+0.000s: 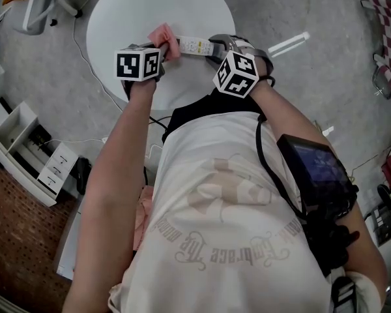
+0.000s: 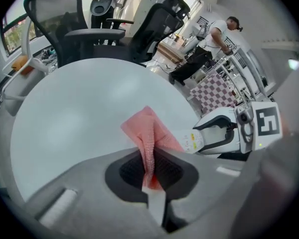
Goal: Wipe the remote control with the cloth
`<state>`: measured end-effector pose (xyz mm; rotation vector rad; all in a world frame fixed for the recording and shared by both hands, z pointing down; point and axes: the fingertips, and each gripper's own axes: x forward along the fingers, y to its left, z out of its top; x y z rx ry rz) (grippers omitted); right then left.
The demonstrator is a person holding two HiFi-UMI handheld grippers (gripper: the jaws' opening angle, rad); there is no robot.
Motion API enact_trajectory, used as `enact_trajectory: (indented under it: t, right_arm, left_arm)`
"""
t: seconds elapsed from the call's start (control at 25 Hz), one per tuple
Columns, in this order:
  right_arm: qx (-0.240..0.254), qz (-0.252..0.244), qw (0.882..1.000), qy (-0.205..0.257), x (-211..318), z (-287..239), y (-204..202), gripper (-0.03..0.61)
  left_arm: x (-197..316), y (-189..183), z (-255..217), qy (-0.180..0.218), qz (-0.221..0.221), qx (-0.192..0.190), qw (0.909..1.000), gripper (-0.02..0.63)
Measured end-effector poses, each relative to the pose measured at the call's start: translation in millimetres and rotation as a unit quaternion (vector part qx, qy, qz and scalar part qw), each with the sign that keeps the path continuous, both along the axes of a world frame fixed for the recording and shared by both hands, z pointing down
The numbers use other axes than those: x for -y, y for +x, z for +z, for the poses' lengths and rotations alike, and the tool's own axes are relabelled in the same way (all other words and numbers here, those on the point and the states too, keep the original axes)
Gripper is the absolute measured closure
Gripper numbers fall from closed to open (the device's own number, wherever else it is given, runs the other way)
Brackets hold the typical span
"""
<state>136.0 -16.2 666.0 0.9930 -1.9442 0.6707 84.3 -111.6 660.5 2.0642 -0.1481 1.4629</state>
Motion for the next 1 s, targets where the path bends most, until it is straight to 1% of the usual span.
enact_trajectory:
  t: [0.08,0.16,0.28,0.36,0.44,0.52,0.6,0.64,0.72,0.76,0.88,1.0]
  right_arm:
    - [0.0,-0.002,1.0,0.001,0.0,-0.8,0.7,0.367]
    - [0.0,-0.005,1.0,0.001,-0.5,-1.8,1.0,0.367]
    - [0.0,-0.007,1.0,-0.001,-1.3,-2.1,1.6,0.367]
    - [-0.002,-0.009,1.0,-0.003,-2.2,-1.1,3.2,0.367]
    - [-0.002,-0.011,1.0,-0.002,-2.5,-0.5,4.0,0.367]
    - [-0.002,-0.012,1.0,-0.001,-1.4,0.0,3.7,0.367]
    - [-0.004,-0.011,1.0,-0.002,0.2,1.1,3.9,0.367]
    - [-0.005,-0.01,1.0,-0.003,0.6,1.6,4.4,0.367]
    - [-0.006,-0.008,1.0,-0.005,0.1,1.5,6.0,0.367]
    - [-0.006,-0.009,1.0,-0.006,-0.6,0.8,6.8,0.367]
    - [-0.009,-0.014,1.0,-0.005,0.8,-2.0,8.5,0.367]
    - [-0.013,-0.017,1.0,-0.004,5.4,-2.1,7.7,0.367]
  left_arm:
    - [13.3,-9.0,1.6,0.006,-0.006,0.008,0.9999,0.597]
    - [20.7,-12.9,2.1,0.017,0.0,0.017,0.9997,0.597]
    - [22.1,-11.8,3.2,0.042,0.027,0.031,0.9983,0.597]
    - [17.7,-5.9,2.3,0.046,0.042,0.027,0.9977,0.597]
    - [6.3,3.7,-0.1,0.025,0.05,0.007,0.9984,0.597]
    - [-14.7,15.9,-2.9,-0.004,0.07,-0.013,0.9974,0.597]
    - [-32.2,27.9,-3.7,-0.009,0.088,-0.021,0.9959,0.597]
    - [-36.4,32.6,-3.9,-0.008,0.084,-0.023,0.9962,0.597]
    - [-43.4,41.2,-7.7,-0.023,0.069,-0.035,0.9967,0.597]
    - [-48.9,45.6,-10.8,-0.033,0.073,-0.043,0.9958,0.598]
    - [-67.5,61.9,-17.6,-0.046,0.106,-0.06,0.9915,0.597]
    - [-81.7,77.7,-20.6,-0.06,0.113,-0.073,0.989,0.597]
